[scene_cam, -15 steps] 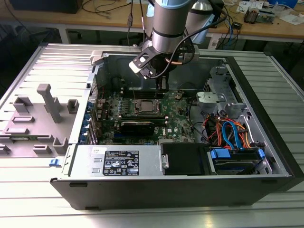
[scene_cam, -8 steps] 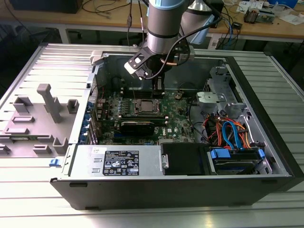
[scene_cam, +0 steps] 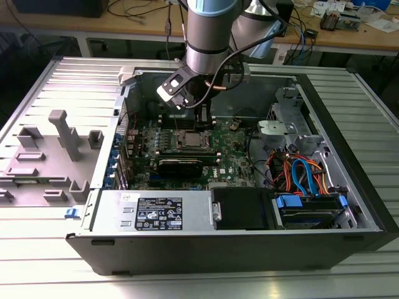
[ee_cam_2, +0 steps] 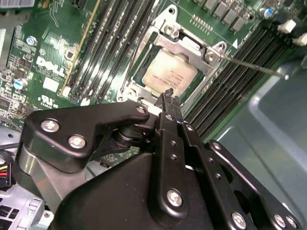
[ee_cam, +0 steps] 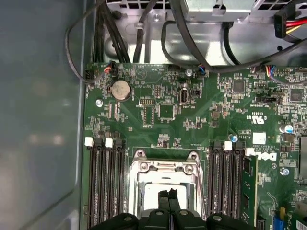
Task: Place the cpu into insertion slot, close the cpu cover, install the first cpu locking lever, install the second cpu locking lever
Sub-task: 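Close the cpu cover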
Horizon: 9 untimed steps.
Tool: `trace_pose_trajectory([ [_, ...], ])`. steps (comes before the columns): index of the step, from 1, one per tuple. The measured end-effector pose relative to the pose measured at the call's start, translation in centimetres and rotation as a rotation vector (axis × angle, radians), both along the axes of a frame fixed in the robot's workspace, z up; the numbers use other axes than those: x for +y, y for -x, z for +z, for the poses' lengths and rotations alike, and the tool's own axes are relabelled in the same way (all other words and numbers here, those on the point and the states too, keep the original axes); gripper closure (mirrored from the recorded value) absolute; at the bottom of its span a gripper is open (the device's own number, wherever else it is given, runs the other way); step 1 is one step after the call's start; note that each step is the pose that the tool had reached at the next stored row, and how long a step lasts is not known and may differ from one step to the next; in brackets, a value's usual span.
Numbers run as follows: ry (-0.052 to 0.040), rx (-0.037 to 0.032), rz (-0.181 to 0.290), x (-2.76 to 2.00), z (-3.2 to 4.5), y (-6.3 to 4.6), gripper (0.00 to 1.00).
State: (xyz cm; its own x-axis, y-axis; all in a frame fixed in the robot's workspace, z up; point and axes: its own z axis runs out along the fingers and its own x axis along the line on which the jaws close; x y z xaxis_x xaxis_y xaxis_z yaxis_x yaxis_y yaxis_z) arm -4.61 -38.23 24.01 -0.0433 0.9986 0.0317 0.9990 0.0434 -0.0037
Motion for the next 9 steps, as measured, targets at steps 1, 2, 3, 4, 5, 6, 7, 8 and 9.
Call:
trace_pose_trajectory([
  [1, 0.0001, 0.0001, 0.005, -0.01, -0.04, 0.16, 0.89],
  [2, 0.0002, 0.0001, 0.01, -0.01, -0.08, 0.3, 0.89],
  [3, 0.0002, 0.0002, 0.019, -0.01, -0.19, 0.57, 0.89],
  [4, -0.0004, 0.0001, 0.024, -0.02, -0.25, 0.7, 0.89],
  [5, -0.0006, 0.0001, 0.026, -0.02, -0.28, 0.76, 0.89],
  [6, -0.0006, 0.0002, 0.026, -0.02, -0.28, 0.76, 0.89],
  [7, -0.0005, 0.0002, 0.026, -0.03, -0.28, 0.76, 0.89],
  [8, -0.0006, 0.0001, 0.026, -0.03, -0.28, 0.78, 0.89],
  [9, -0.0007, 0.0001, 0.025, -0.03, -0.28, 0.79, 0.89],
])
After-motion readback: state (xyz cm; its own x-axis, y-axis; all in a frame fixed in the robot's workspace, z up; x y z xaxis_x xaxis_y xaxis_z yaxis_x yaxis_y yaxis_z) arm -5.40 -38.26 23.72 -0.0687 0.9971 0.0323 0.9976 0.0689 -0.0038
